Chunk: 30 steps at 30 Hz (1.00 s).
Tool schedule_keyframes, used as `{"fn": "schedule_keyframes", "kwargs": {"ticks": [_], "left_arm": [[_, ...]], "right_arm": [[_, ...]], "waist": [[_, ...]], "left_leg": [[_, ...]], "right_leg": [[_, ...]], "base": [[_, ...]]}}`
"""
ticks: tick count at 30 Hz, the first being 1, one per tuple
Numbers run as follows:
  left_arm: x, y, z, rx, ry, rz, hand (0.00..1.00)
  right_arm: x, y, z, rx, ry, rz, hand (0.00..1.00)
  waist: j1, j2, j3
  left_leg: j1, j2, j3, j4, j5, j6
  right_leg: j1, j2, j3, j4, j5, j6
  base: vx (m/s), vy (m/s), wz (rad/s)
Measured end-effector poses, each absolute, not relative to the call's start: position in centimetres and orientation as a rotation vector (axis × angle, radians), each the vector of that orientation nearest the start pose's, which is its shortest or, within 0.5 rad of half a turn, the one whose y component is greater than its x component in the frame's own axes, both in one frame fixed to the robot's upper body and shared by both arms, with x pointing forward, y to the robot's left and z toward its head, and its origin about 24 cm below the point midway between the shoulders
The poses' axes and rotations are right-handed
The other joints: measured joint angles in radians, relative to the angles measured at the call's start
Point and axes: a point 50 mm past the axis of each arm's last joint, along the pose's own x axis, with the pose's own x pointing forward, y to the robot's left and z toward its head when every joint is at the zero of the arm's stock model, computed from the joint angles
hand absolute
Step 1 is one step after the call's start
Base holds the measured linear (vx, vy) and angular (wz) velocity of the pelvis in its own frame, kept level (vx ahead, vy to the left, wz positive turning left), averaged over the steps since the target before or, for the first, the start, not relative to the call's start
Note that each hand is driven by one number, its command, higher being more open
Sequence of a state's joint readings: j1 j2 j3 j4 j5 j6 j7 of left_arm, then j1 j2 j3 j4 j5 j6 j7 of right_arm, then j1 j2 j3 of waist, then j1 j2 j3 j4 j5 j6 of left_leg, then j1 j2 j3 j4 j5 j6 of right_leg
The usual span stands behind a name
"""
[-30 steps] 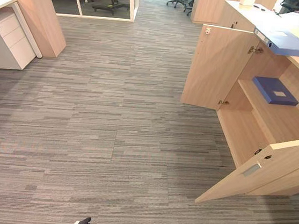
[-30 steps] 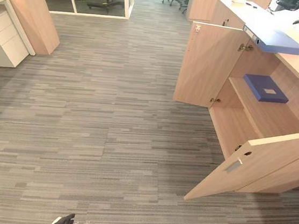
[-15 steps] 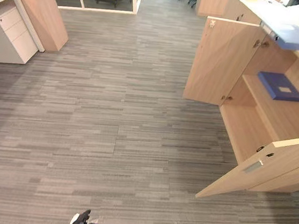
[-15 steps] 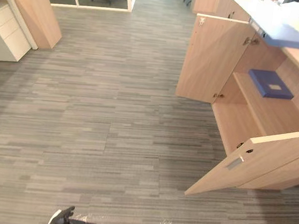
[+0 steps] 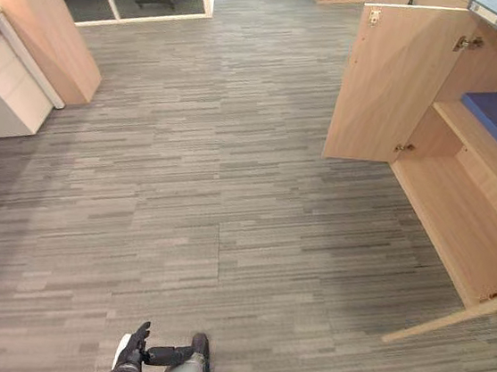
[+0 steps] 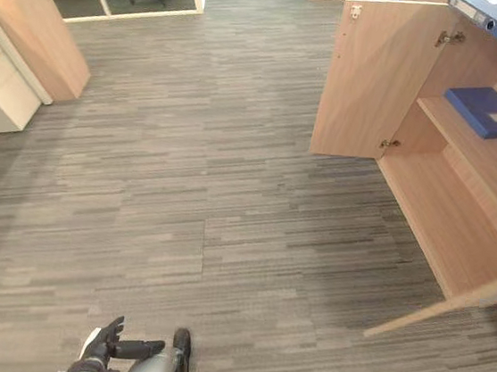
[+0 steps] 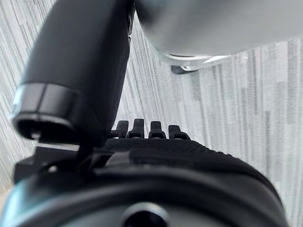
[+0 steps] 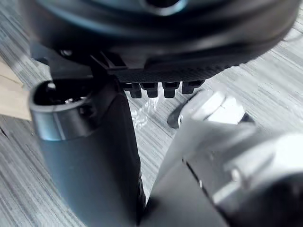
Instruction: Walk over to the cabinet, pick up the folder, carry it to the office cabinet, place the folder inside the office cabinet, then close the office cabinet door
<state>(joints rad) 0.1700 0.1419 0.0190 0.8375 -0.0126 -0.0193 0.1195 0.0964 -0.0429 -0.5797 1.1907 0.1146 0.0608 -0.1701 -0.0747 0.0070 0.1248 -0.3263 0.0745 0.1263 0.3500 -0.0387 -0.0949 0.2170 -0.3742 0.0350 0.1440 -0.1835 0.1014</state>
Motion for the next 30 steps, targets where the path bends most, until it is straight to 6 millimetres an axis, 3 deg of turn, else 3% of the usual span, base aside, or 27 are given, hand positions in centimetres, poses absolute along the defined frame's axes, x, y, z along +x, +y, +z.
{"fn": "schedule_keyframes", "kwargs": {"ticks": [1,3,4,5,6,7,8,9,10,12,13,15,16,17,18,21,23,25,26,27,28,30], "left_arm": [[10.7,21.2,-14.3,0.160,0.965,0.212,1.00],[10.7,20.3,-14.4,0.145,0.965,0.189,1.00],[10.8,18.8,-14.6,0.121,0.970,0.140,1.00],[10.9,18.3,-14.6,0.111,0.967,0.126,1.00],[11.2,17.4,-14.5,0.094,0.953,0.113,1.00],[11.5,17.1,-14.5,0.084,0.948,0.109,1.00],[11.7,17.0,-14.4,0.079,0.945,0.106,1.00],[12.0,16.4,-14.4,0.072,0.937,0.091,1.00],[12.8,16.1,-14.2,0.072,0.916,0.079,1.00],[13.8,16.2,-13.8,0.076,0.890,0.081,1.00],[14.2,16.3,-13.7,0.070,0.878,0.091,1.00],[14.4,16.1,-13.6,0.062,0.875,0.094,1.00],[13.9,15.9,-13.8,0.055,0.887,0.094,1.00],[13.9,15.8,-13.9,0.051,0.896,0.093,1.00],[13.8,14.6,-14.0,0.021,0.906,0.080,1.00],[14.8,13.0,-13.7,-0.016,0.884,0.045,1.00],[15.1,12.8,-13.6,-0.019,0.879,0.028,1.00],[14.8,13.0,-13.7,-0.026,0.885,0.044,1.00],[14.3,13.5,-13.9,-0.039,0.896,0.072,1.00],[13.8,13.9,-14.1,-0.052,0.911,0.104,1.00],[13.2,14.4,-14.3,-0.074,0.926,0.146,1.00],[13.0,14.9,-14.3,-0.106,0.934,0.207,1.00]], "right_arm": [[3.4,-22.0,-17.3,0.342,1.291,-0.795,1.00],[3.6,-22.4,-17.2,0.338,1.282,-0.791,1.00],[4.1,-23.5,-16.9,0.323,1.253,-0.798,1.00],[4.4,-23.9,-16.7,0.327,1.232,-0.803,1.00],[5.4,-24.5,-16.4,0.314,1.182,-0.803,1.00],[6.5,-24.8,-16.1,0.310,1.148,-0.784,1.00],[7.4,-24.9,-15.9,0.291,1.123,-0.759,1.00],[8.4,-25.1,-15.5,0.253,1.096,-0.725,1.00],[9.9,-24.7,-15.1,0.213,1.057,-0.666,1.00],[11.3,-23.5,-14.9,0.212,1.014,-0.615,1.00],[12.1,-22.7,-14.7,0.220,0.984,-0.589,1.00],[12.4,-21.8,-14.6,0.239,0.971,-0.574,1.00],[12.3,-21.1,-14.7,0.249,0.976,-0.564,1.00],[12.3,-21.2,-14.7,0.245,0.975,-0.564,1.00],[12.5,-21.6,-14.5,0.233,0.963,-0.571,1.00],[12.0,-21.5,-14.7,0.237,0.978,-0.578,1.00],[11.3,-21.5,-14.9,0.237,0.993,-0.584,1.00],[9.7,-21.6,-15.2,0.235,1.026,-0.605,1.00],[8.9,-21.7,-15.4,0.238,1.043,-0.619,1.00],[8.5,-22.0,-15.4,0.232,1.051,-0.626,1.00],[8.3,-22.3,-15.4,0.223,1.054,-0.633,1.00],[8.1,-22.2,-15.5,0.215,1.064,-0.625,1.00]], "waist": [[-0.003,-0.013,-0.015],[-0.001,-0.023,-0.026],[-0.006,-0.013,-0.032],[-0.009,-0.008,-0.033],[-0.023,-0.003,-0.031],[-0.040,-0.004,-0.022],[-0.052,0.007,-0.015],[-0.058,0.022,-0.011],[-0.059,0.038,0.001],[-0.061,0.031,0.032],[-0.065,0.018,0.055],[-0.070,-0.008,0.086],[-0.064,-0.027,0.088],[-0.061,-0.030,0.097],[-0.059,0.000,0.090],[-0.067,-0.005,0.091],[-0.081,-0.005,0.091],[-0.088,0.001,0.085],[-0.085,0.013,0.080],[-0.081,0.022,0.075],[-0.066,0.040,0.064],[-0.060,0.034,0.067]], "left_leg": [[0.011,-0.027,0.028,0.015,-0.023,0.039],[0.063,-0.078,0.078,-0.009,-0.051,0.082],[0.137,-0.140,0.108,-0.059,-0.071,0.115],[0.175,-0.164,0.118,-0.091,-0.076,0.127],[0.249,-0.204,0.134,-0.144,-0.086,0.161],[0.305,-0.227,0.134,-0.172,-0.090,0.167],[0.352,-0.233,0.132,-0.203,-0.090,0.168],[0.388,-0.230,0.132,-0.234,-0.090,0.168],[0.430,-0.222,0.133,-0.264,-0.090,0.167],[0.465,-0.218,0.138,-0.281,-0.094,0.162],[0.489,-0.211,0.143,-0.288,-0.100,0.151],[0.549,-0.201,0.158,-0.309,-0.122,0.126],[0.577,-0.200,0.183,-0.319,-0.155,0.117],[0.594,-0.193,0.187,-0.318,-0.167,0.105],[0.587,-0.160,0.212,-0.317,-0.172,0.092],[0.590,-0.138,0.296,-0.301,-0.171,0.063],[0.571,-0.088,0.327,-0.175,-0.190,0.030],[0.500,0.020,0.355,0.124,-0.181,-0.012],[0.453,0.101,0.359,0.320,-0.147,-0.062],[0.409,0.167,0.357,0.468,-0.110,-0.084],[0.352,0.223,0.357,0.625,-0.089,-0.088],[0.295,0.249,0.361,0.729,-0.097,-0.063]], "right_leg": [[-0.037,-0.036,0.021,0.052,0.068,0.033],[-0.081,-0.098,0.048,0.139,0.143,0.026],[-0.153,-0.156,0.055,0.278,0.257,-0.011],[-0.195,-0.180,0.055,0.353,0.314,-0.056],[-0.296,-0.224,0.053,0.564,0.355,-0.144],[-0.374,-0.241,0.020,0.760,0.312,-0.196],[-0.426,-0.237,-0.026,0.875,0.264,-0.191],[-0.475,-0.208,-0.074,0.930,0.196,-0.148],[-0.543,-0.143,-0.127,0.937,0.080,-0.084],[-0.599,-0.065,-0.148,0.892,-0.009,-0.016],[-0.623,-0.006,-0.173,0.814,-0.046,-0.001],[-0.624,0.041,-0.270,0.663,-0.047,-0.029],[-0.621,0.052,-0.352,0.526,-0.001,-0.087],[-0.611,0.058,-0.368,0.531,0.000,-0.153],[-0.612,0.086,-0.407,0.520,-0.009,-0.148],[-0.606,0.087,-0.453,0.561,-0.089,-0.151],[-0.558,0.109,-0.476,0.533,-0.127,-0.152],[-0.447,0.112,-0.559,0.483,-0.172,-0.145],[-0.405,0.143,-0.562,0.471,-0.174,-0.154],[-0.388,0.185,-0.535,0.459,-0.173,-0.179],[-0.379,0.234,-0.492,0.440,-0.176,-0.192],[-0.340,0.281,-0.428,0.395,-0.170,-0.204]], "base": [[0.57,0.574,-0.27],[0.49,0.433,-0.46],[0.48,0.430,-0.47],[0.55,0.516,-0.52],[0.43,0.412,-0.26],[0.35,0.316,-0.18],[0.29,0.218,-0.11],[0.33,0.201,-0.21],[0.28,0.116,-0.23],[0.27,-0.029,-0.10],[0.30,-0.154,0.02],[0.24,-0.160,-0.04],[0.18,-0.135,-0.20],[0.26,-0.181,-0.31],[0.28,-0.185,-0.28],[0.29,-0.212,0.01],[0.27,-0.230,0.05],[0.31,-0.244,-0.23],[0.29,-0.178,-0.59],[0.34,-0.171,-1.12],[0.27,-0.110,-1.17],[0.27,-0.067,-1.21]]}}
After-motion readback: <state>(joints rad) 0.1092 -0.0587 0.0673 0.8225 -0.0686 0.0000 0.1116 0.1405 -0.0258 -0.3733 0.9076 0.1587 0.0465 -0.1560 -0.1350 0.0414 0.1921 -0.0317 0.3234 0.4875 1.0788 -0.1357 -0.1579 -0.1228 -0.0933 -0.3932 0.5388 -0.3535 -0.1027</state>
